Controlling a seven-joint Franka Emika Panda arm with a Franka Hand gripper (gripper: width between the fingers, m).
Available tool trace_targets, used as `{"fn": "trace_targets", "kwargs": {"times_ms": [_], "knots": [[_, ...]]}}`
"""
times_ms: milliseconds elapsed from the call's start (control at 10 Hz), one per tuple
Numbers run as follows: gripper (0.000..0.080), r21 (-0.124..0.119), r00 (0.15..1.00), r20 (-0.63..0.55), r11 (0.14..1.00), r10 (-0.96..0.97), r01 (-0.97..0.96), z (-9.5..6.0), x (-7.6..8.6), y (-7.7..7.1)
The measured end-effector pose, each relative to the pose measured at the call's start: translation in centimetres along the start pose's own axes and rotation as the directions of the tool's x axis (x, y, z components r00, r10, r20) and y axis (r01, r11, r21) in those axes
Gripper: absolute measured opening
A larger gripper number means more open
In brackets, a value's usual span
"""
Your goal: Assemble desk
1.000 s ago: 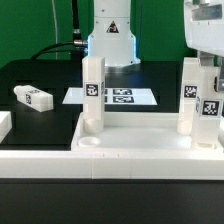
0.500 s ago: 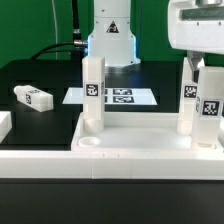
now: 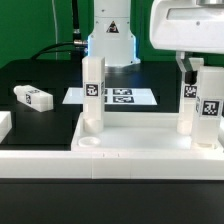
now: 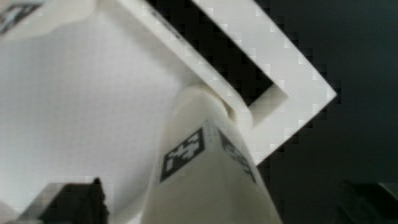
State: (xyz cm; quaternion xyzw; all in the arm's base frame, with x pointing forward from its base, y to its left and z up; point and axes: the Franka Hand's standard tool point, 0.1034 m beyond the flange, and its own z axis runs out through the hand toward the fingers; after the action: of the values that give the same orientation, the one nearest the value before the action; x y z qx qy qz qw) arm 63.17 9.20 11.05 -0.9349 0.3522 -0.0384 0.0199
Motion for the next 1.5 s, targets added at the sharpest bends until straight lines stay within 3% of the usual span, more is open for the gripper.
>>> {"fn": "trace_targets", "kwargs": {"times_ms": [400, 600, 900, 1000, 1100, 1300, 1500], "knots": [[0.0649, -0.018, 0.949, -0.008, 0.949, -0.315, 0.314, -0.01, 0.42, 0.30], [0.0649, -0.039, 0.883, -0.012, 0.883, -0.469, 0.468, -0.13, 0.68, 0.35], [0.0649, -0.050, 0.812, -0.009, 0.811, -0.583, 0.582, -0.16, 0.85, 0.46], [0.0523, -0.050, 0.815, -0.009, 0.815, -0.579, 0.578, -0.15, 0.89, 0.50], [0.0523, -0.050, 0.815, -0.009, 0.815, -0.579, 0.578, -0.15, 0.89, 0.51], [0.0289, -0.050, 0.834, -0.010, 0.834, -0.551, 0.550, -0.13, 0.86, 0.50], [0.0289, -0.048, 0.849, -0.011, 0.849, -0.528, 0.527, -0.10, 0.86, 0.51]]}}
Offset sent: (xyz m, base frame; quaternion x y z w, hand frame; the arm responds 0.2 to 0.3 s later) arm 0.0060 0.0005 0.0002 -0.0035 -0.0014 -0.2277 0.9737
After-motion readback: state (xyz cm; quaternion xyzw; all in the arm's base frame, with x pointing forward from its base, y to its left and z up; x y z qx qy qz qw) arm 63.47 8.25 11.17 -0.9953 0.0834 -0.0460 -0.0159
